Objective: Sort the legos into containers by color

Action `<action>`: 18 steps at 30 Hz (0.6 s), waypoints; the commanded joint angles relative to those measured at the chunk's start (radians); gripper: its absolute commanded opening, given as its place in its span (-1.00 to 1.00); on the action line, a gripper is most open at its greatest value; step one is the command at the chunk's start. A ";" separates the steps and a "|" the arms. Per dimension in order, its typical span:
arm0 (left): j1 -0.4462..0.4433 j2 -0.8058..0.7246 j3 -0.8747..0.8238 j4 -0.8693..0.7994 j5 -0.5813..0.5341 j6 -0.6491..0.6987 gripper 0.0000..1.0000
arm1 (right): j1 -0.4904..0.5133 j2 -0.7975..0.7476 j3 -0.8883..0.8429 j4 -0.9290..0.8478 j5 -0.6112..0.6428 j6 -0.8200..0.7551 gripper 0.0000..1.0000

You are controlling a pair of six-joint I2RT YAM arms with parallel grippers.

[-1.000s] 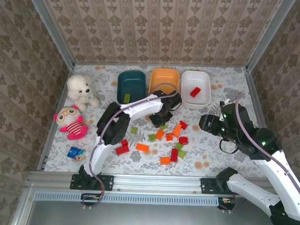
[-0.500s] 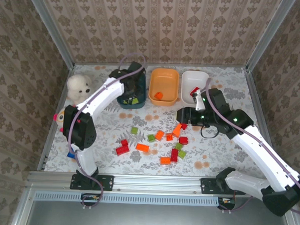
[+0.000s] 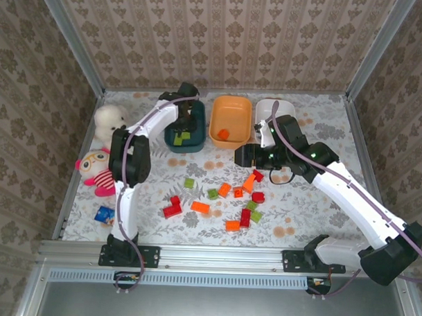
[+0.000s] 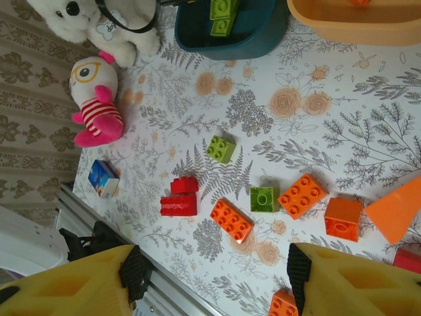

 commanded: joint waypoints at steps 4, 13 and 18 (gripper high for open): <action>-0.015 0.064 0.045 -0.024 0.001 0.050 -0.33 | 0.004 0.013 0.024 0.010 -0.006 0.018 0.26; -0.020 0.099 0.058 -0.081 -0.052 0.040 -0.08 | 0.004 0.027 0.023 -0.011 0.005 0.011 0.26; -0.053 0.088 0.090 -0.113 -0.076 0.048 0.12 | 0.004 0.030 0.023 -0.018 0.002 0.007 0.28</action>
